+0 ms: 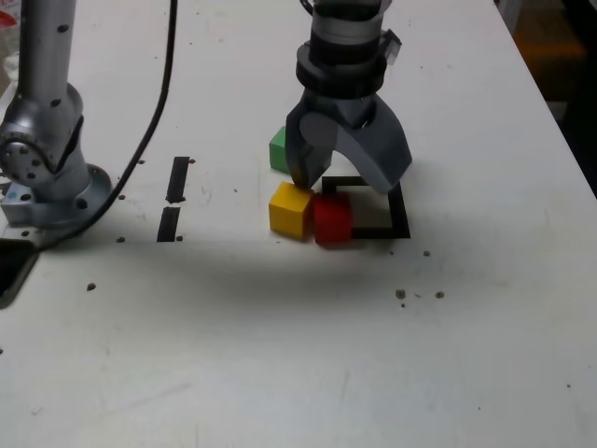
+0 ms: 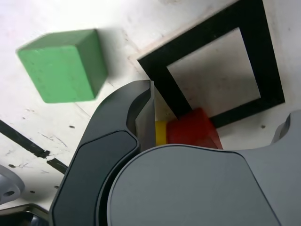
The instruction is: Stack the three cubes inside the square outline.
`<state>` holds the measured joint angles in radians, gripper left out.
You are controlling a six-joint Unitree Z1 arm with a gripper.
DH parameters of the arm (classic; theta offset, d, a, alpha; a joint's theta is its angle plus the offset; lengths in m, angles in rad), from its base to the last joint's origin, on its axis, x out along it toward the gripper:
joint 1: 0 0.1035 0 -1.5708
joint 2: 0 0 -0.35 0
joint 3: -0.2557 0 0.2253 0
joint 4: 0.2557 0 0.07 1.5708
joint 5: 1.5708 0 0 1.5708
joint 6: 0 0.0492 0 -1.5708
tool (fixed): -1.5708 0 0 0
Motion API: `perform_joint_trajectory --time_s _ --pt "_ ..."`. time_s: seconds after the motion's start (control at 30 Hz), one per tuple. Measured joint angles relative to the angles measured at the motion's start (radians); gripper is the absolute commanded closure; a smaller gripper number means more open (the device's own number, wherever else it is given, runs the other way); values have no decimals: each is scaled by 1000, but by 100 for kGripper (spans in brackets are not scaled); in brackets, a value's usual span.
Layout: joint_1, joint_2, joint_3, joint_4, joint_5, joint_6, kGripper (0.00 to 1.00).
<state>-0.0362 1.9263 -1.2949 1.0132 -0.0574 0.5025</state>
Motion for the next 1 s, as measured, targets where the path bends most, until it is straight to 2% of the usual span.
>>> perform_joint_trajectory --time_s 0.4,0.7,1.0 --pt "-13 -24 60 -14 -28 -7 0" --pt "-58 -74 143 -58 -97 -10 0" --pt "-122 -92 158 -66 -117 -54 0"
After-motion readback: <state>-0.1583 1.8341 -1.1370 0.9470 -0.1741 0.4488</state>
